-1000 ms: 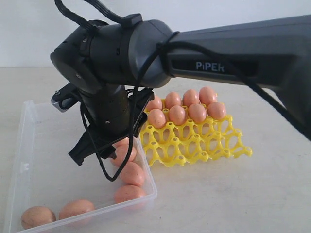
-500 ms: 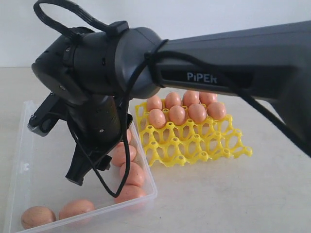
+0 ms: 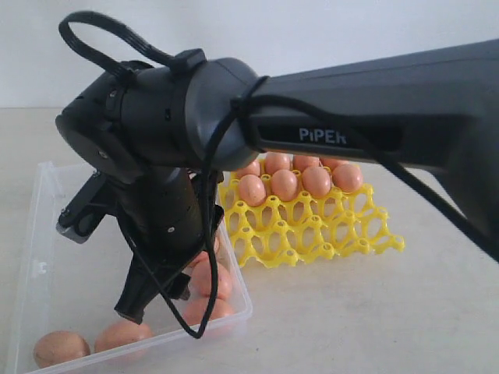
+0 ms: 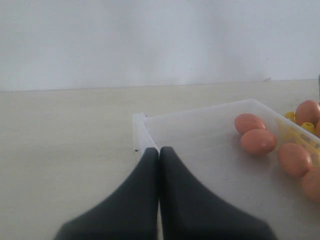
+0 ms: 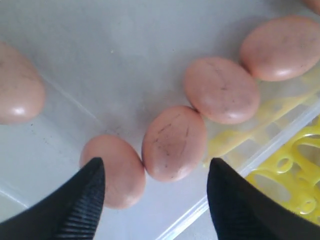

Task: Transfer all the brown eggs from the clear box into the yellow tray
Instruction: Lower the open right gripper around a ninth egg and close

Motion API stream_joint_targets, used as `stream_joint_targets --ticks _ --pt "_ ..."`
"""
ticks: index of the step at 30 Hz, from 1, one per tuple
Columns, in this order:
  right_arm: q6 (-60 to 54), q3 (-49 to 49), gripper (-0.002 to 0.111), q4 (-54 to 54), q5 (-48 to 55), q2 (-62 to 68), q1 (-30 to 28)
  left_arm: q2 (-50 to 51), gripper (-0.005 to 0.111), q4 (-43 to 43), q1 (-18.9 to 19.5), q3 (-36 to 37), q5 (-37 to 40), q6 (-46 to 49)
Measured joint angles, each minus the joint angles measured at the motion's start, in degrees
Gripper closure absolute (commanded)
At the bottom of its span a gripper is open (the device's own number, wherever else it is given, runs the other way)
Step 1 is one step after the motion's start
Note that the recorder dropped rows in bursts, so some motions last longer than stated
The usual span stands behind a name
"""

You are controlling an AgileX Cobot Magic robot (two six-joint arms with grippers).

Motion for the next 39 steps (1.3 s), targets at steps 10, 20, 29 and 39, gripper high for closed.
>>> stream_joint_targets --ticks 10,20,29,39 --pt "0.4 4.4 0.05 1.2 -3.8 0.0 0.0 0.0 0.111 0.0 0.0 0.0 0.0 0.0" --pt "2.5 4.5 0.05 -1.1 -6.8 0.0 -0.5 0.0 0.111 0.0 0.0 0.0 0.0 0.0" --pt "5.5 4.5 0.05 -3.6 -8.2 0.0 -1.4 0.0 0.111 0.0 0.0 0.0 0.0 0.0" --pt "8.8 4.5 0.05 -3.4 -10.2 0.0 -1.4 0.0 0.111 0.0 0.0 0.0 0.0 0.0"
